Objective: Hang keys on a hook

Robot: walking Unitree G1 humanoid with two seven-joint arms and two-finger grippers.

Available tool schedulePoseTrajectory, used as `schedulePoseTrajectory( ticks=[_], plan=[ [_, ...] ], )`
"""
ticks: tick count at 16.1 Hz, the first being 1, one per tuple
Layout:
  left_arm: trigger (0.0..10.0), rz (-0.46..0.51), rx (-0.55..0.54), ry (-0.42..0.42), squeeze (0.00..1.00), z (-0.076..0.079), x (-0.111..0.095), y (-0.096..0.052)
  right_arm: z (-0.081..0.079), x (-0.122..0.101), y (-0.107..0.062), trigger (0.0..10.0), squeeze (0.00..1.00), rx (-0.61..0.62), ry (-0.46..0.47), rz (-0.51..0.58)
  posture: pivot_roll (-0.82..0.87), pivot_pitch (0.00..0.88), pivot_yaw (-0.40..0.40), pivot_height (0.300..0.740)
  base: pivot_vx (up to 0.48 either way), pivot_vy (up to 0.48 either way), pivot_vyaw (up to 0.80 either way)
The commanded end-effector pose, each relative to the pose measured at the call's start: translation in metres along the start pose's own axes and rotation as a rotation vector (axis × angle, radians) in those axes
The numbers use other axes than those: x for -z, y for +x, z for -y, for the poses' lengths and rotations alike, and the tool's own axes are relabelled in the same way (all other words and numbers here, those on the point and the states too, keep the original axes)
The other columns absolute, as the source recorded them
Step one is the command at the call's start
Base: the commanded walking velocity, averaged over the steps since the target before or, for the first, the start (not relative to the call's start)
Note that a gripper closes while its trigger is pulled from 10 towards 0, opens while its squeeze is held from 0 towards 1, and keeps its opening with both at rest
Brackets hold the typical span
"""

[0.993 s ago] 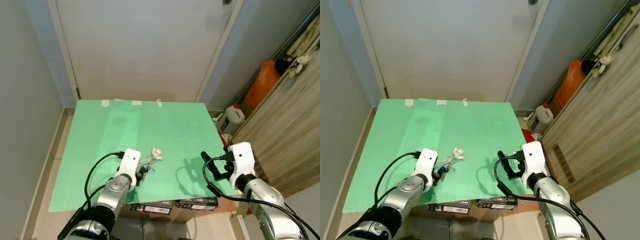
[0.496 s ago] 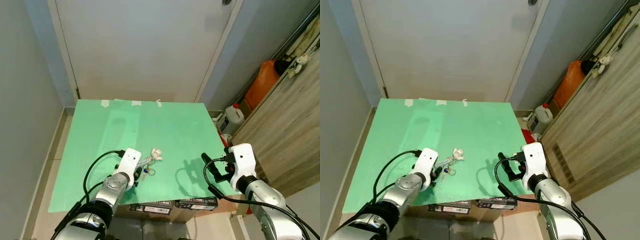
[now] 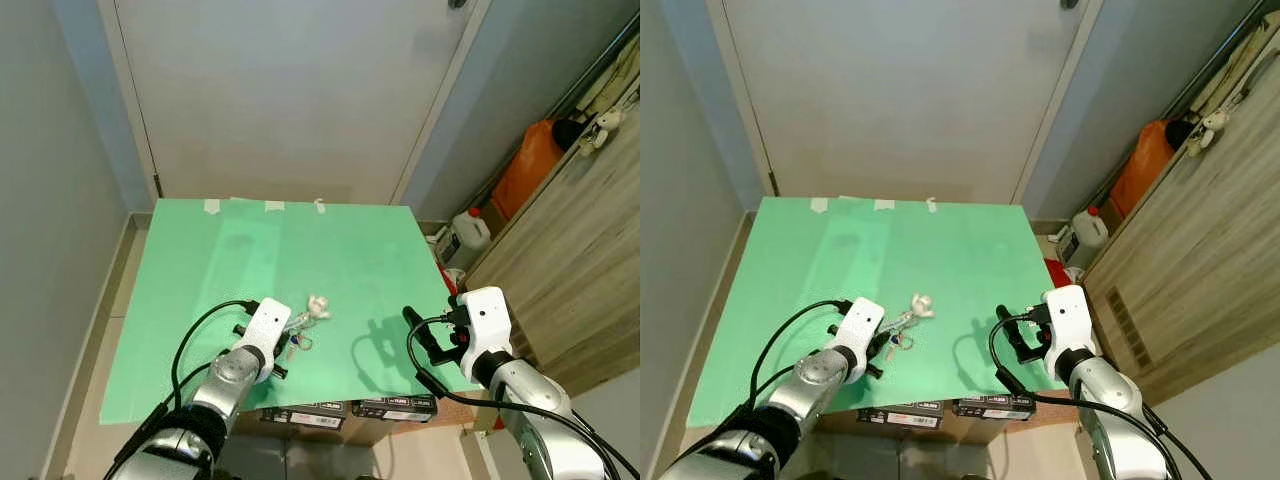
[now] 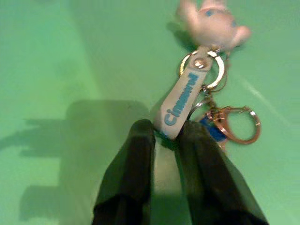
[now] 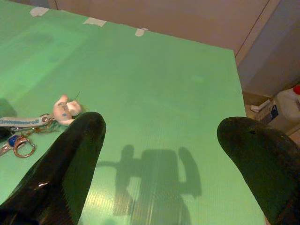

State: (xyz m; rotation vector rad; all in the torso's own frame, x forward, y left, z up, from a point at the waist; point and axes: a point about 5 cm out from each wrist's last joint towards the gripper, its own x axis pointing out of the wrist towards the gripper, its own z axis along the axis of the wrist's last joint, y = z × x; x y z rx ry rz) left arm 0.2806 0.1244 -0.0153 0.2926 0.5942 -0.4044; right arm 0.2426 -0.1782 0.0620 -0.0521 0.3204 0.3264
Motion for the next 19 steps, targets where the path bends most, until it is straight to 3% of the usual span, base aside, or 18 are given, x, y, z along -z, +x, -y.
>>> schedulePoseTrajectory(
  ticks=[1, 4, 6, 7, 13, 17, 19],
  plan=[
    [0.0, 0.058, 0.03, 0.034, 0.0, 0.01, -0.008, 0.001, 0.005, -0.004, 0.001, 10.0, 0.0, 0.017, -0.007, 0.009, -0.07, 0.029, -0.13, 0.736, 0.0, 0.0, 0.0],
    [0.0, 0.184, 0.032, 0.047, 0.0, 0.013, -0.025, -0.004, 0.005, -0.004, 0.002, 10.0, 0.0, 0.016, -0.006, 0.012, -0.06, 0.022, -0.127, 0.736, 0.0, 0.0, 0.0],
    [0.0, 0.375, -0.001, 0.025, 0.0, 0.01, -0.061, -0.016, 0.005, -0.004, 0.004, 10.0, 0.0, 0.015, -0.006, 0.014, -0.05, 0.017, -0.129, 0.736, 0.0, 0.0, 0.0],
    [0.0, 0.424, 0.0, 0.014, 0.0, 0.01, -0.072, -0.021, 0.004, -0.004, 0.005, 10.0, 0.0, 0.012, -0.007, 0.015, -0.05, 0.012, -0.13, 0.736, 0.0, 0.0, 0.0],
    [0.0, 0.481, -0.02, 0.035, 0.0, 0.0, -0.093, -0.034, 0.002, -0.006, 0.013, 10.0, 0.0, 0.001, -0.005, 0.024, -0.03, 0.0, -0.134, 0.736, 0.0, 0.0, 0.0],
    [0.0, 0.563, -0.076, 0.056, 0.0, -0.024, -0.126, -0.045, -0.003, -0.013, 0.027, 10.0, 0.0, 0.002, 0.012, 0.064, 0.0, 0.0, -0.113, 0.736, 0.0, 0.0, 0.0],
    [0.0, 0.62, -0.084, 0.026, 0.0, -0.033, -0.143, -0.053, -0.007, -0.017, 0.035, 10.0, 0.0, 0.002, 0.023, 0.086, 0.02, 0.0, -0.097, 0.736, 0.0, 0.0, 0.0]
  ],
)
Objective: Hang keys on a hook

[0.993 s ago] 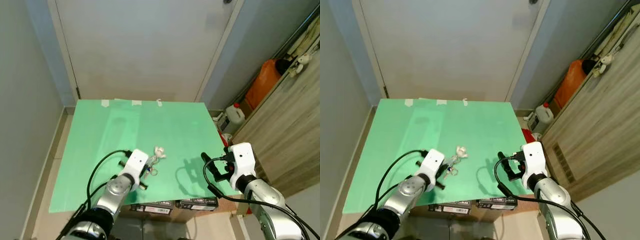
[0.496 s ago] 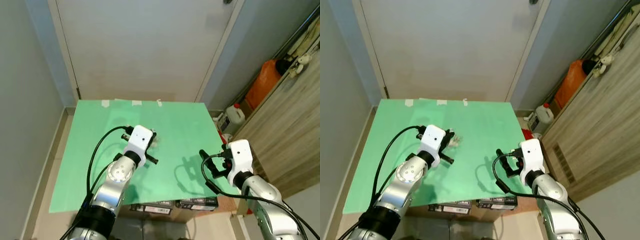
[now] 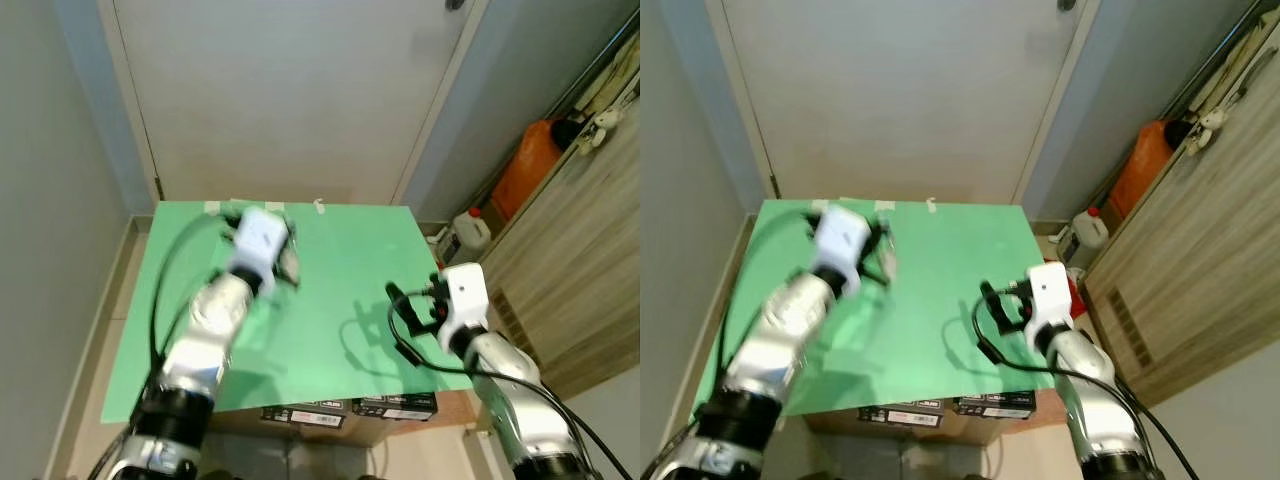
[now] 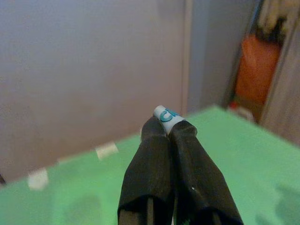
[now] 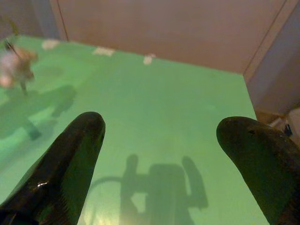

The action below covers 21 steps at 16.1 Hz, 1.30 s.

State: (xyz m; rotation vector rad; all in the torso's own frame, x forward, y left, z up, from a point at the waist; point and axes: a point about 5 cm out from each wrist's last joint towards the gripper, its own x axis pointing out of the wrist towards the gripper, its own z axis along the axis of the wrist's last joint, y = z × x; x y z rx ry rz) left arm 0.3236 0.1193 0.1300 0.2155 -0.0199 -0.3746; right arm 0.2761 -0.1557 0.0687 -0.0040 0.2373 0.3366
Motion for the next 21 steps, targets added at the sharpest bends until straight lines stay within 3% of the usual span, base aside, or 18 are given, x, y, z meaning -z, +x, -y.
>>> schedulePoseTrajectory(
  ticks=[1, 4, 7, 11, 14, 19, 21],
  plan=[
    [0.0, 0.056, -0.001, -0.053, 0.0, -0.004, -0.02, 0.004, 0.0, 0.0, 0.005, 10.0, 0.0, 0.016, 0.002, 0.01, 0.03, 0.0, -0.09, 0.736, 0.0, 0.0, 0.0],
    [0.0, 0.135, -0.046, -0.083, 0.0, -0.025, -0.051, 0.007, -0.012, 0.0, 0.015, 10.0, 0.0, 0.011, 0.03, 0.034, 0.05, 0.0, -0.062, 0.736, 0.0, 0.0, 0.0],
    [0.0, 0.136, -0.051, -0.063, 0.0, -0.035, -0.056, 0.004, -0.019, 0.002, 0.018, 10.0, 0.0, 0.006, 0.043, 0.042, 0.05, 0.0, -0.035, 0.736, 0.0, 0.0, 0.0],
    [0.0, 0.191, -0.088, -0.124, 0.0, -0.029, -0.057, -0.004, -0.02, 0.003, 0.021, 10.0, 0.0, 0.003, 0.041, 0.054, 0.07, 0.0, -0.049, 0.736, 0.0, 0.0, 0.0],
    [0.0, 0.164, -0.123, -0.144, 0.0, -0.027, -0.049, -0.007, -0.02, 0.0, 0.026, 10.0, 0.0, -0.002, 0.039, 0.063, 0.08, 0.0, -0.059, 0.736, 0.0, 0.0, 0.0],
    [0.0, 0.202, -0.172, -0.21, 0.0, -0.028, -0.043, -0.009, -0.024, -0.003, 0.031, 10.0, 0.0, -0.02, 0.039, 0.075, 0.08, 0.0, -0.061, 0.736, 0.0, 0.0, 0.0],
    [0.0, 0.195, -0.176, -0.231, 0.0, -0.027, -0.04, -0.009, -0.021, -0.004, 0.031, 10.0, 0.0, -0.004, 0.078, 0.079, 0.07, 0.0, -0.058, 0.736, 0.0, 0.0, 0.0]
  ],
)
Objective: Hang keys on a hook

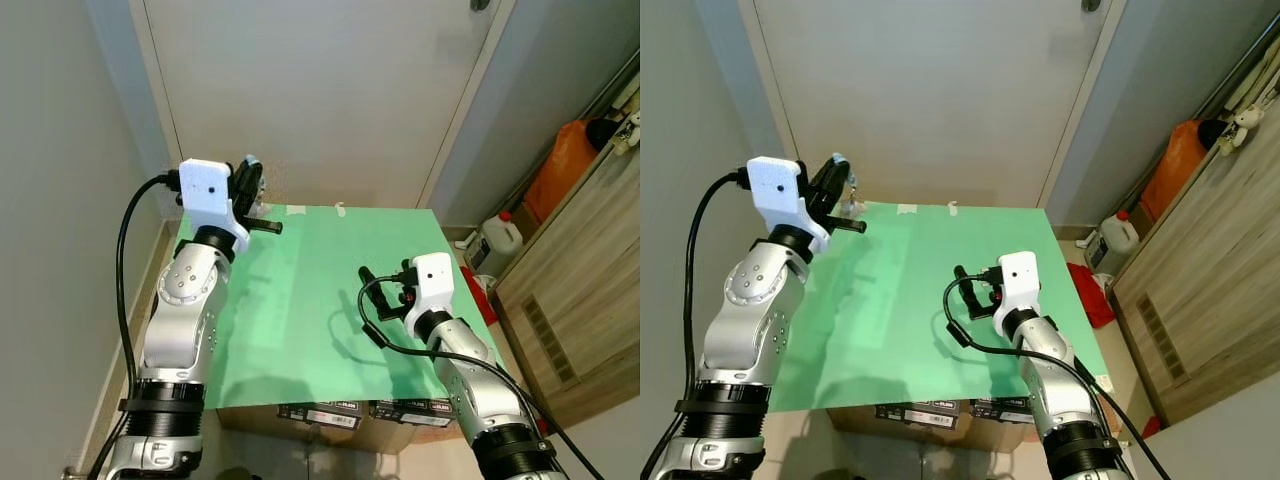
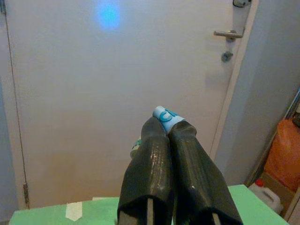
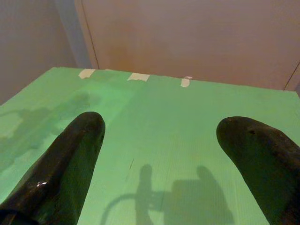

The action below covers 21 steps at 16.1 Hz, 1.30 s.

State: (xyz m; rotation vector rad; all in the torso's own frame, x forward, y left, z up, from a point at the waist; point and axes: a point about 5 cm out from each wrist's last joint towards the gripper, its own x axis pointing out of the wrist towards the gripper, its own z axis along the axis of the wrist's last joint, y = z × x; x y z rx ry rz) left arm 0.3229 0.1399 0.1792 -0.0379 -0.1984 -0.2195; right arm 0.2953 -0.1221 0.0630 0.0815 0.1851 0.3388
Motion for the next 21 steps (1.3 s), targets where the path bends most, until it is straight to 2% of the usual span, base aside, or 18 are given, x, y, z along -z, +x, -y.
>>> schedulePoseTrajectory(
  ticks=[1, 3, 6, 17, 21],
  plan=[
    [0.0, -0.017, -0.003, -0.016, 0.0, 0.0014, 0.006, -0.0007, 0.0069, -0.0058, 0.0009, 10.0, 0.0, 0.026, 0.035, 0.022, 0.07, 0.0, -0.056, 0.736, 0.0, 0.0, 0.0],
    [0.0, -0.02, 0.002, -0.021, 0.0, 0.002, 0.0078, -0.0006, 0.0111, -0.011, 0.0004, 10.0, 0.0, 0.051, 0.064, 0.042, 0.06, 0.0, -0.052, 0.736, 0.0, 0.0, 0.0],
    [0.0, -0.021, 0.009, -0.027, 0.0, 0.0035, 0.0098, 0.0017, 0.0151, -0.0132, -0.0004, 10.0, 0.0, 0.066, 0.062, 0.049, 0.05, 0.0, -0.05, 0.736, -0.272, -0.27, 0.0],
    [0.0, -0.029, 0.006, -0.034, 0.0, 0.0018, 0.0143, 0.002, 0.0121, -0.0107, 0.0001, 10.0, 0.0, 0.062, 0.065, 0.041, 0.05, 0.0, -0.047, 0.736, -0.336, -0.329, 0.0],
    [0.0, -0.017, 0.028, -0.036, 0.0, 0.0058, 0.0143, 0.0013, 0.0133, -0.0075, -0.0027, 10.0, 0.0, 0.068, 0.061, 0.029, 0.05, 0.0, -0.039, 0.736, 0.0, -0.068, -0.13]
  ],
)
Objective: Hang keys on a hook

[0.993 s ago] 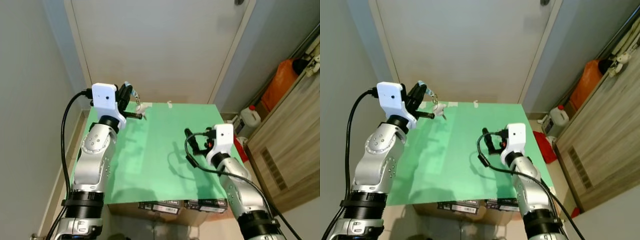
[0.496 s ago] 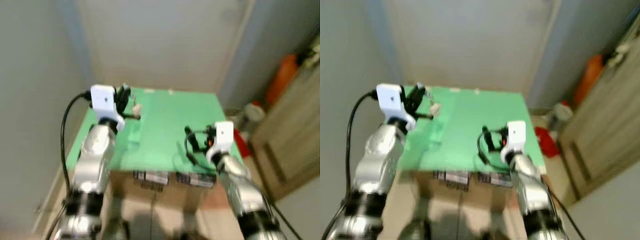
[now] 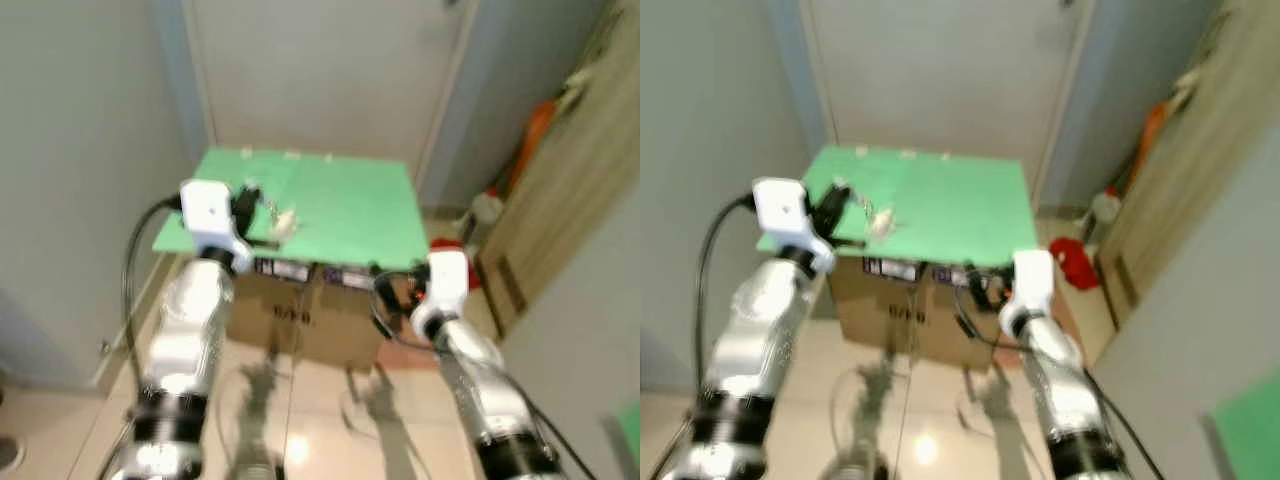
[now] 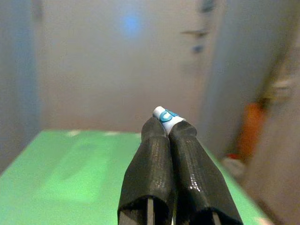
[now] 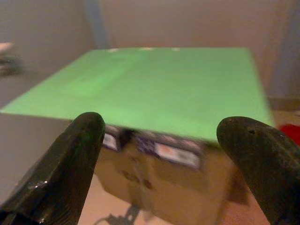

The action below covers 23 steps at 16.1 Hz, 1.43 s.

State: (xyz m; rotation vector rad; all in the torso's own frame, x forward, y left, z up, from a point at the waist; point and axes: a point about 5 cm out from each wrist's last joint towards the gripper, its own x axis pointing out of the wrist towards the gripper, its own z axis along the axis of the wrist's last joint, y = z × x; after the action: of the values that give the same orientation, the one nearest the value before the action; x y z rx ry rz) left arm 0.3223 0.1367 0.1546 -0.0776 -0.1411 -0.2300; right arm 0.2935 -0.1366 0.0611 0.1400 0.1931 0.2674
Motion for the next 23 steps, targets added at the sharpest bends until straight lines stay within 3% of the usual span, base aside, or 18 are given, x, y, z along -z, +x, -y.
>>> schedulePoseTrajectory(
  ticks=[1, 4, 10, 18, 19, 21, 23],
  plan=[
    [0.0, 0.032, 0.032, 0.013, 0.0, 0.004, -0.009, 0.006, 0.0, -0.009, 0.003, 10.0, 0.0, 0.005, 0.0, 0.024, 0.04, 0.0, -0.033, 0.736, 0.0, 0.0, -0.51],
    [0.0, 0.01, 0.071, 0.027, 0.0, 0.009, -0.005, 0.004, 0.002, -0.008, 0.001, 10.0, 0.0, 0.017, 0.0, 0.032, 0.04, 0.0, -0.023, 0.731, 0.0, 0.0, -0.48],
    [0.0, -0.016, 0.118, 0.06, 0.0, 0.018, 0.004, 0.001, 0.006, -0.006, -0.002, 10.0, 0.0, 0.032, -0.001, 0.03, 0.03, 0.0, -0.017, 0.68, 0.0, 0.0, -0.42],
    [0.0, -0.021, 0.14, 0.064, 0.0, 0.022, 0.007, -0.004, 0.008, -0.005, -0.003, 10.0, 0.0, 0.035, -0.006, 0.021, 0.03, 0.0, -0.022, 0.605, 0.0, 0.0, 0.0],
    [0.0, -0.027, 0.132, 0.064, 0.0, 0.021, 0.008, -0.004, 0.008, -0.004, -0.003, 10.0, 0.0, 0.037, -0.05, 0.004, 0.03, 0.0, -0.022, 0.605, 0.0, 0.0, 0.0],
    [0.0, -0.028, 0.128, 0.057, 0.0, 0.02, 0.008, -0.005, 0.001, -0.006, -0.002, 10.0, 0.0, -0.015, -0.014, 0.031, 0.03, 0.0, -0.026, 0.605, 0.0, 0.0, -0.38],
    [0.0, -0.03, 0.13, 0.054, 0.0, 0.02, 0.009, -0.005, 0.001, -0.006, -0.002, 10.0, 0.0, -0.014, -0.046, 0.022, 0.03, 0.0, -0.026, 0.624, 0.0, 0.0, 0.0]
  ],
)
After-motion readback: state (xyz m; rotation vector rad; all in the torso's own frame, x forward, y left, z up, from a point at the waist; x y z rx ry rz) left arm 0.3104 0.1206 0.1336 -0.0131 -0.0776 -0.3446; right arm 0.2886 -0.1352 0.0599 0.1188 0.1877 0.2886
